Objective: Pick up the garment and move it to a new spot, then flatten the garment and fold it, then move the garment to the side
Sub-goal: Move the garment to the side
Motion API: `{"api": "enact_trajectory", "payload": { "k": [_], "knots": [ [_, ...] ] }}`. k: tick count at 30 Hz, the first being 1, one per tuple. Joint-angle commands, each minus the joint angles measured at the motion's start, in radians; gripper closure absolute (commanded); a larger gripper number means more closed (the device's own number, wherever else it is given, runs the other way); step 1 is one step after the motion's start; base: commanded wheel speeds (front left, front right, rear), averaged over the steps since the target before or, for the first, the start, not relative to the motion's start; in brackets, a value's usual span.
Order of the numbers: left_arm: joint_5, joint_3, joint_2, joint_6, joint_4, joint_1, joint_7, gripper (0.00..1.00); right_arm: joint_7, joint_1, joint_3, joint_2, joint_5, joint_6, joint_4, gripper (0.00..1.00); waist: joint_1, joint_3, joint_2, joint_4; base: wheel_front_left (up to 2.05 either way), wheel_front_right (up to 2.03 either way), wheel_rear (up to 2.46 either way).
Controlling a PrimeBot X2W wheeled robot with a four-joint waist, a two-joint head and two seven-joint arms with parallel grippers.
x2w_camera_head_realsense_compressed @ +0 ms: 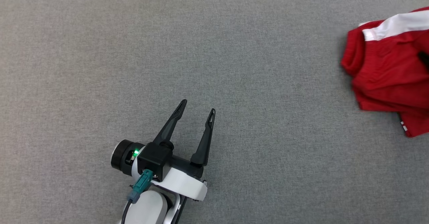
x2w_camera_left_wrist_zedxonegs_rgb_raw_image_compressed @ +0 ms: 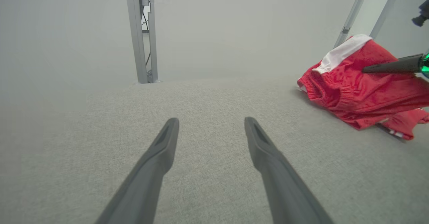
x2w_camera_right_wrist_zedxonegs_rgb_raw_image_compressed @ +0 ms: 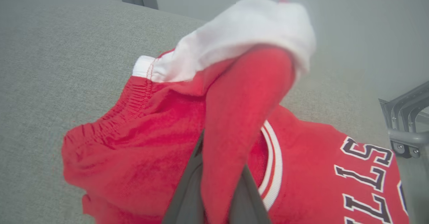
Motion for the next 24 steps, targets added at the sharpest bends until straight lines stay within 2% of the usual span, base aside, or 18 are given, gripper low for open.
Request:
{"api": "enact_trajectory", "payload": {
  "k": [1, 5, 10, 19, 24],
  "knots": [
    [-0.004, 0.001, 0.005, 0.005, -0.002, -0.016, -0.003, 0.00, -0.012, -0.019, 0.002, -0.031, 0.002, -0.001, 0.006, 1.00, 0.0000, 0.009, -0.0001, -0.004, 0.00, 0.00, 0.00],
    [-0.001, 0.001, 0.005, 0.000, 0.001, -0.020, -0.003, 0.00, -0.022, -0.037, 0.006, -0.072, -0.007, -0.001, 0.013, 1.00, 0.0000, 0.024, -0.0001, -0.003, 0.00, 0.00, 0.00],
    [0.004, 0.014, 0.005, 0.017, 0.008, -0.020, -0.003, 0.00, -0.047, -0.054, -0.003, -0.102, -0.004, -0.001, 0.035, 1.00, 0.0000, 0.033, -0.0001, -0.004, 0.00, 0.00, 0.00],
    [0.008, 0.014, 0.005, 0.004, 0.018, -0.029, -0.003, 0.00, -0.034, -0.041, 0.008, -0.129, -0.050, -0.001, 0.116, 1.00, 0.0000, 0.046, -0.0001, -0.008, 0.00, 0.00, 0.00],
    [0.008, 0.008, 0.005, 0.003, 0.026, -0.031, -0.003, 0.00, -0.040, -0.032, 0.015, -0.121, -0.104, -0.001, 0.183, 1.00, 0.0000, 0.050, -0.0001, -0.008, 0.00, 0.00, 0.00]
  ]
}}
